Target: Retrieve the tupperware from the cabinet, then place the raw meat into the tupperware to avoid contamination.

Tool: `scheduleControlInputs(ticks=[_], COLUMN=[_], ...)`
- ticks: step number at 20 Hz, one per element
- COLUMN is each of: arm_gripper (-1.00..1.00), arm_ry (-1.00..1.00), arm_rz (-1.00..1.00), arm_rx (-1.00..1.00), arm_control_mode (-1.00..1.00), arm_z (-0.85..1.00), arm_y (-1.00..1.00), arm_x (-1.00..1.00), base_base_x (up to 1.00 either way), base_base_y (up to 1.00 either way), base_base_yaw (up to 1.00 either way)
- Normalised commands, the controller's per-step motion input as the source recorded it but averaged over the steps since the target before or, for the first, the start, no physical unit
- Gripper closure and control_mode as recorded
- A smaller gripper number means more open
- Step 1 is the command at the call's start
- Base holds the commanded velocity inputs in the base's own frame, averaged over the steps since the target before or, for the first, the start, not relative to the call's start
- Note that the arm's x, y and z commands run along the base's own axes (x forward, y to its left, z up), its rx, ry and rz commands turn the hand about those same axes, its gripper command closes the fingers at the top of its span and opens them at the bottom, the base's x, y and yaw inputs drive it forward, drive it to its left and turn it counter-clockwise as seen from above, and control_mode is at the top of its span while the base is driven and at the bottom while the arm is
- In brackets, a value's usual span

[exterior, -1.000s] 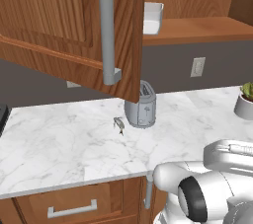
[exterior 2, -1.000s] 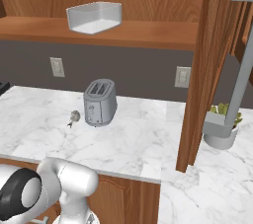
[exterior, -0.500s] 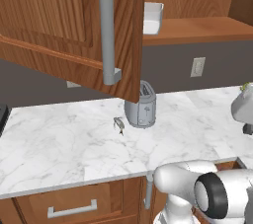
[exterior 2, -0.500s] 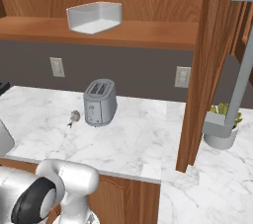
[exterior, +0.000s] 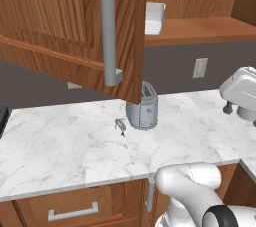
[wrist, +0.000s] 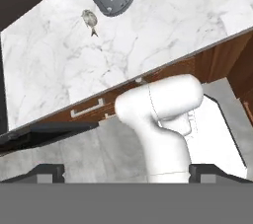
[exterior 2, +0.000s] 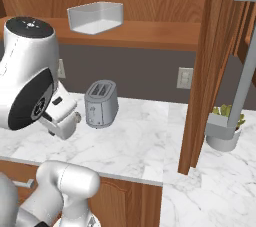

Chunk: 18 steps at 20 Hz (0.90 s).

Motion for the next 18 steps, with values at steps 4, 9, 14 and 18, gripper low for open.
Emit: scheduleControlInputs(ticks=[4,9,14,18], arm_gripper=[-1.00,-1.00,-1.00,-1.00], arm_ry=[0.00,0.07,0.11,0.02], arm_rz=[0.01,-0.03,-0.02,0.00], arm_rx=[0.05,0.08,0.19,0.45], arm_control_mode=[-1.00,-1.00,-1.00,-1.00], arm_z=[-0.17,0.07,-0.02,-0.31], arm_y=[0.01,0.14,0.23,0.10], arm_x=[0.91,0.77,0.66,0.57], base_base_x=[0.00,0.00,0.00,0.00], base_base_y=[0.00,0.00,0.00,0.00], base_base_yaw=[0.00,0.00,0.00,0.00])
